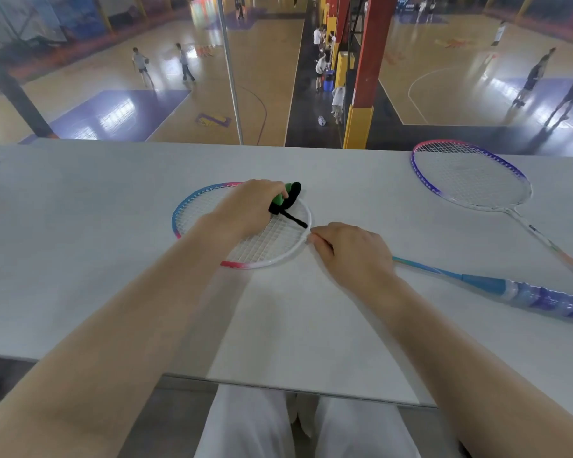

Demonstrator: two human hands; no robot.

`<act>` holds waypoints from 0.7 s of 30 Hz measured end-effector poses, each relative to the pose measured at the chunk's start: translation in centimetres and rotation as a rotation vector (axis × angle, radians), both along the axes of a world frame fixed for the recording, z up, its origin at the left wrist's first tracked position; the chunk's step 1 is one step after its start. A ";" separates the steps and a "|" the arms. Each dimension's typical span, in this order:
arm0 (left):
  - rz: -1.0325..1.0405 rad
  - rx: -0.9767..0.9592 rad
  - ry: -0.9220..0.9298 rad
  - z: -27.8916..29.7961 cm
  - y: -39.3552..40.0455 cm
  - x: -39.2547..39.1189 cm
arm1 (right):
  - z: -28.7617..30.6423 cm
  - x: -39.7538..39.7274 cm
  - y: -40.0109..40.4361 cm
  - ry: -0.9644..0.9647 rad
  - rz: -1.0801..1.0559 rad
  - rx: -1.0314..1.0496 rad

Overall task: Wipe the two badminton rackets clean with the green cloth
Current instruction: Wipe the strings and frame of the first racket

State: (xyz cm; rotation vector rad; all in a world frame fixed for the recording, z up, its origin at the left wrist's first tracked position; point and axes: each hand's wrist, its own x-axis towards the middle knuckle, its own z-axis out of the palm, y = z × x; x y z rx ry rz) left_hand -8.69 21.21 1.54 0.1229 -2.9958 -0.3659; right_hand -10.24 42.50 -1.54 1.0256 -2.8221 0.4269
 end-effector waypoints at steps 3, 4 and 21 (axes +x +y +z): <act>-0.018 -0.032 -0.029 0.6 0.5 2.2 | 0.1 0.2 0.1 -0.011 -0.007 -0.020; -0.025 -0.050 -0.038 0.8 0.7 3.1 | 0.2 0.2 0.1 -0.017 -0.009 -0.024; -0.068 -0.216 0.034 -0.3 0.8 12.1 | 0.4 0.3 -0.1 -0.021 -0.019 0.003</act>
